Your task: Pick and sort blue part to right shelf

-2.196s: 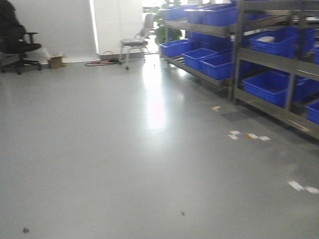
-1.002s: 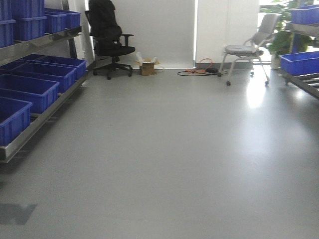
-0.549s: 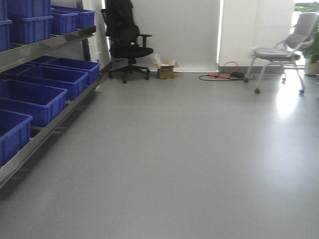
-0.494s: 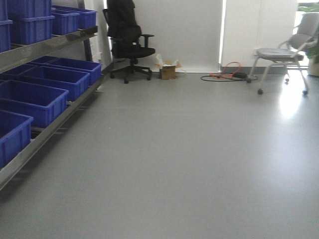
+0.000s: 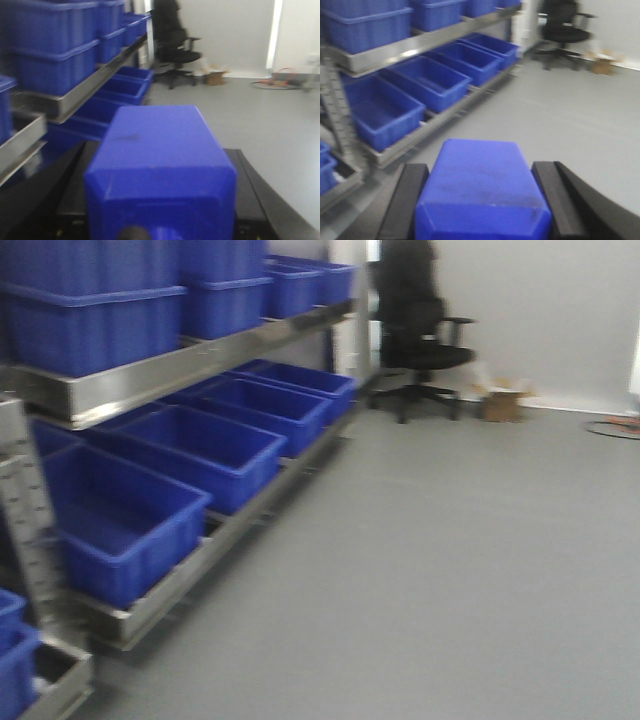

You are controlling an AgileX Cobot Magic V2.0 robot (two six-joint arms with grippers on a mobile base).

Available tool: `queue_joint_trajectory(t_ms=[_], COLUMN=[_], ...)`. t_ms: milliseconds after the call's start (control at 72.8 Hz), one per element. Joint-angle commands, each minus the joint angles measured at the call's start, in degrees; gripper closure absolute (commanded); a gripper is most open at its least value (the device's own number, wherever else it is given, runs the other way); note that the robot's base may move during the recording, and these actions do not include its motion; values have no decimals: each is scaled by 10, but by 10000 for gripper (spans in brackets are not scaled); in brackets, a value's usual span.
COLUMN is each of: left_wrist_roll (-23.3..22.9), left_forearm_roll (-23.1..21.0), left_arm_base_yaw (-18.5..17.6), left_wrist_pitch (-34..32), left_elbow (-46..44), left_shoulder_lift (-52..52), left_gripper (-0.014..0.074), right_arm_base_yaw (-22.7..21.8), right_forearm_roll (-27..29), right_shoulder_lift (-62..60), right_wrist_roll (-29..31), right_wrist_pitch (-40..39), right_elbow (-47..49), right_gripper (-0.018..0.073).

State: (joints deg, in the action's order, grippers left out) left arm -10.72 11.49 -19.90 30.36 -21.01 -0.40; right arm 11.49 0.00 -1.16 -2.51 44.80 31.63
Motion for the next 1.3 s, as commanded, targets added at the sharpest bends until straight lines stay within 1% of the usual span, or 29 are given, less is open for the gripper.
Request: queue_joint_trajectory(t_ms=[0, 329, 714, 1290], left_wrist_roll=[-2, -2, -2, -2], left_forearm_roll=[2, 2, 2, 2], left_arm_base_yaw=[-3, -3, -3, -3], left_wrist_pitch=[-55, -55, -55, -53], left_elbow=[-1, 59, 106, 112], left_shoulder_lift=[-10, -10, -10, -10], left_gripper=[262, 262, 262, 262], right_arm_base_yaw=[-1, -1, -1, -1], right_forearm_roll=[0, 0, 0, 0], right_shoulder_lift=[11, 11, 11, 11], right_wrist_roll=[3, 3, 3, 3], right_wrist_pitch=[-56, -56, -56, -56], right_elbow=[14, 14, 14, 14], right_gripper=[344, 344, 344, 344])
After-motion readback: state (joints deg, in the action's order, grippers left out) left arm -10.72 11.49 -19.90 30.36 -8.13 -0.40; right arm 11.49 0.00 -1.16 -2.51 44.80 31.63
